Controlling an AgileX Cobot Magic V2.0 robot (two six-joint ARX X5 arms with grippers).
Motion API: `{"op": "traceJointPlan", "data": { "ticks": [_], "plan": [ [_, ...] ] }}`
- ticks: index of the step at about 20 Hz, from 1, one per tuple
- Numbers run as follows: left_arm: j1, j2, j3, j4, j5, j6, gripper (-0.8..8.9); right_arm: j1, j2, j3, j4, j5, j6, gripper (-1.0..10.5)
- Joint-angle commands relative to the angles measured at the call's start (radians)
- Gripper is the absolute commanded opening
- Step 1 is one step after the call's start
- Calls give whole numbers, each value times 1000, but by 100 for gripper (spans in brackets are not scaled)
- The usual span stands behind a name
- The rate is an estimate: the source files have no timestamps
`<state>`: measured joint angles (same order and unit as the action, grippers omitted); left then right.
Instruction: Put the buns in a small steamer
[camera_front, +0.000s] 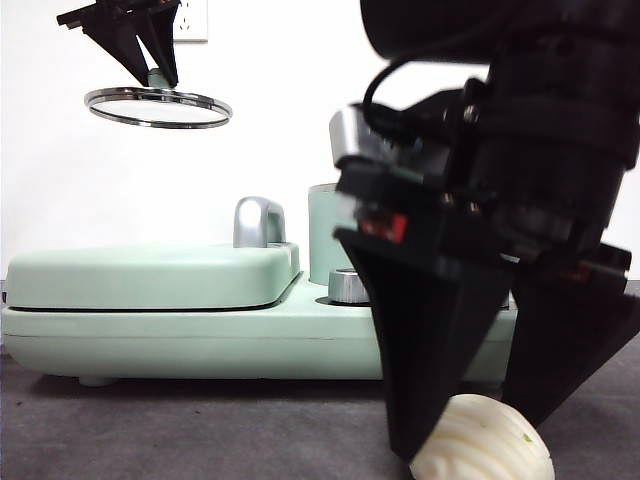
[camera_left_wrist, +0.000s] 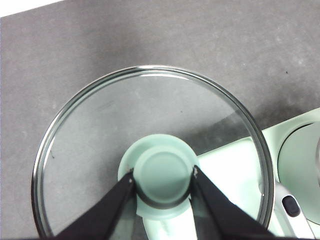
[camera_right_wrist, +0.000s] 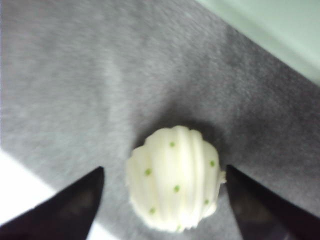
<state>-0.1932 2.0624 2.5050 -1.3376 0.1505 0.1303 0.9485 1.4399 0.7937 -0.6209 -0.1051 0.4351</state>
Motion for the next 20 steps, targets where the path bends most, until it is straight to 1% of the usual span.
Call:
{"op": "traceJointPlan", "data": {
  "ticks": [1, 5, 7, 9, 10, 12, 15, 17, 20],
  "plan": [
    [-3, -10, 39, 20, 6, -3, 16, 10, 26, 3, 16, 5, -1, 163],
    [-3, -10, 39, 21, 6, -3, 16, 1, 24, 32, 8, -3, 3, 136],
    [-3, -10, 39, 21, 6, -3, 16, -18, 23, 117, -68, -3, 2, 136],
    [-3, -10, 39, 20, 6, -3, 17, -54, 23, 254, -203, -3, -8, 137],
    [-3, -10, 39, 20, 6, -3, 16, -83, 25, 335, -275, -7, -26, 137],
    [-3, -10, 39, 20, 6, -3, 16, -152, 47, 506, -401, -10, -90, 137],
    [-3, -10, 39, 21, 6, -3, 17, -270, 157, 785, -577, -2, -203, 137],
    [-3, -10, 39, 20, 6, -3, 17, -331, 257, 946, -635, 6, -258, 138],
    [-3, -10, 39, 20, 6, -3, 16, -396, 404, 1118, -672, 8, -293, 138]
  ]
}}
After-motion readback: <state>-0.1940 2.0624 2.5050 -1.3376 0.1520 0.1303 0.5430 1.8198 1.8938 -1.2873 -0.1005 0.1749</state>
